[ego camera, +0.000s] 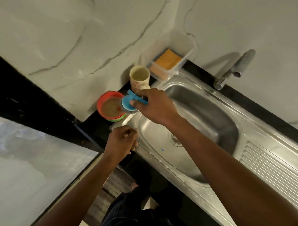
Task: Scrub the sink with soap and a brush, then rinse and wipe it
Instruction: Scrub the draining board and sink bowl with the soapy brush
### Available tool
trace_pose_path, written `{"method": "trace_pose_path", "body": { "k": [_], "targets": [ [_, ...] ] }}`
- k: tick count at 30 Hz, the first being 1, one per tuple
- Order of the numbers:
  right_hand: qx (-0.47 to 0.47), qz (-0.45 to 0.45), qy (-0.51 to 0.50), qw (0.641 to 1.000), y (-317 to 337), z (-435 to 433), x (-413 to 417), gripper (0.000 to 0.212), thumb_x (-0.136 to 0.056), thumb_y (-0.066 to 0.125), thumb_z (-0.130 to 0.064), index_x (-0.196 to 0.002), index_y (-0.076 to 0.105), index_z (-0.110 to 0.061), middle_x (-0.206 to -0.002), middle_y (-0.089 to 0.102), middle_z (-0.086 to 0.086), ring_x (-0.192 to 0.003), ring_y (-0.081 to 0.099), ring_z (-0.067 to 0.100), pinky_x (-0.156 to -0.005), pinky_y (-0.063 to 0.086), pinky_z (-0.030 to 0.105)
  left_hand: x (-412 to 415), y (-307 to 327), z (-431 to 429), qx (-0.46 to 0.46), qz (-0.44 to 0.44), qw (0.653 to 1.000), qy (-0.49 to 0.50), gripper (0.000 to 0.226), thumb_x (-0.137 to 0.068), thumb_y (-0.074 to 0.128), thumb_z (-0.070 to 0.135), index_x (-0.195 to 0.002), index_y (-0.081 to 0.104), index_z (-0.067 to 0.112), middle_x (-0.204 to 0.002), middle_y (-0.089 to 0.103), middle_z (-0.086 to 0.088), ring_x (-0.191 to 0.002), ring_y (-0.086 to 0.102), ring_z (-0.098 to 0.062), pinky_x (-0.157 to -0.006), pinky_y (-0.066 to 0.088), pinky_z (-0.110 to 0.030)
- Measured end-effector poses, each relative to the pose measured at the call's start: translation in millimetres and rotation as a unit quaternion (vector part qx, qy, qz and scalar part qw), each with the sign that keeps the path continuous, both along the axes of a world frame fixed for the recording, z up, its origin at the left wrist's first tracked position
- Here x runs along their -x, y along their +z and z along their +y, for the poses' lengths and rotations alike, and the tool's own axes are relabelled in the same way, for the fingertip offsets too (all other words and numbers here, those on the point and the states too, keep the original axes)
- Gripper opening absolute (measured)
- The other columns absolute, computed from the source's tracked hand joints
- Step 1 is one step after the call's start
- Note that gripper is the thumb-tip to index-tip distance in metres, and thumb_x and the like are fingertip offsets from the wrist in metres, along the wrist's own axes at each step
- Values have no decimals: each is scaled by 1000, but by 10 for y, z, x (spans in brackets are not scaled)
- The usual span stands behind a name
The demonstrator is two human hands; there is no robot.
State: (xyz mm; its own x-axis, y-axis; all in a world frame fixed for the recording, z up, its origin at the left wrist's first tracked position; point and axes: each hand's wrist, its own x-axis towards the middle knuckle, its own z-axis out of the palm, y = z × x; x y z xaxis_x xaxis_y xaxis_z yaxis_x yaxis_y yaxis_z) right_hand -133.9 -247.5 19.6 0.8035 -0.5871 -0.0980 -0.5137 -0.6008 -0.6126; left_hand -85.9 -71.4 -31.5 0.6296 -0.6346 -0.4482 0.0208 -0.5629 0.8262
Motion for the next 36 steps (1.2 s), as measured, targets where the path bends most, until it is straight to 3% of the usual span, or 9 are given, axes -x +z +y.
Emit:
{"method": "trace_pose_path", "body": {
  "k": [4,7,12,16,18,20,25,30,36],
  "targets": [
    [-31,-4,-73,997,168,-126,792,27,-92,61,-59,-103,75,-38,-76,68,-14,-70,65,6,-63,54,35,258,3,-251,13,-2,998,-61,33,-104,61,29,-79,68,9,-67,72,-9,-55,66,-21,-55,54,-33],
    [-60,-20,-137,989,191,-205,1457,26,-92,65,-56,-107,76,-38,-80,72,-14,-71,66,6,-65,55,33,546,-5,-459,17,-1,995,-94,32,-103,64,29,-79,70,9,-67,72,-10,-55,66,-22,-56,55,-34],
    [-56,-39,-229,971,161,-294,2528,33,-93,69,-54,-118,76,-34,-87,73,-16,-72,66,4,-63,48,21,1149,-35,-803,22,6,987,-162,30,-102,65,29,-78,71,12,-65,72,-8,-53,65,-21,-54,51,-33],
    [-57,-14,-313,948,46,-318,3351,38,-83,71,-67,-111,77,-41,-87,75,-11,-74,69,11,-70,59,42,1664,-39,-1046,14,-9,974,-227,28,-102,64,27,-79,72,13,-64,73,-6,-50,65,-17,-48,51,-29],
    [-48,21,-340,939,-48,-320,3683,45,-78,70,-74,-112,75,-46,-88,75,-15,-76,70,9,-74,60,43,1855,-49,-1120,18,-4,969,-247,28,-102,64,25,-80,72,10,-64,73,-7,-50,65,-17,-48,51,-29],
    [-38,57,-362,930,-135,-321,3964,41,-80,73,-69,-114,74,-46,-89,74,-18,-78,69,7,-76,60,42,2013,-66,-1175,25,1,963,-268,29,-103,64,25,-80,70,8,-64,72,-8,-50,65,-18,-48,52,-30],
    [-5,122,-402,908,-448,-369,4277,45,-85,73,-62,-126,69,-42,-101,75,-11,-88,70,16,-78,60,39,2229,-94,-1246,21,4,956,-293,29,-104,63,26,-81,69,9,-63,71,-5,-49,64,-14,-46,49,-26],
    [24,119,-435,892,-709,-480,4142,45,-92,71,-54,-132,66,-34,-114,76,-1,-94,71,22,-76,56,34,2268,-102,-1257,15,4,958,-286,30,-103,64,25,-79,69,8,-63,72,-7,-47,63,-16,-43,48,-24],
    [2,122,-332,935,-798,-295,4038,46,-89,74,-52,-132,64,-40,-108,76,-5,-89,71,19,-79,60,41,2289,-179,-1263,3,5,956,-294,30,-103,64,26,-80,69,9,-65,72,-7,-49,64,-17,-46,48,-25]
  ]
}}
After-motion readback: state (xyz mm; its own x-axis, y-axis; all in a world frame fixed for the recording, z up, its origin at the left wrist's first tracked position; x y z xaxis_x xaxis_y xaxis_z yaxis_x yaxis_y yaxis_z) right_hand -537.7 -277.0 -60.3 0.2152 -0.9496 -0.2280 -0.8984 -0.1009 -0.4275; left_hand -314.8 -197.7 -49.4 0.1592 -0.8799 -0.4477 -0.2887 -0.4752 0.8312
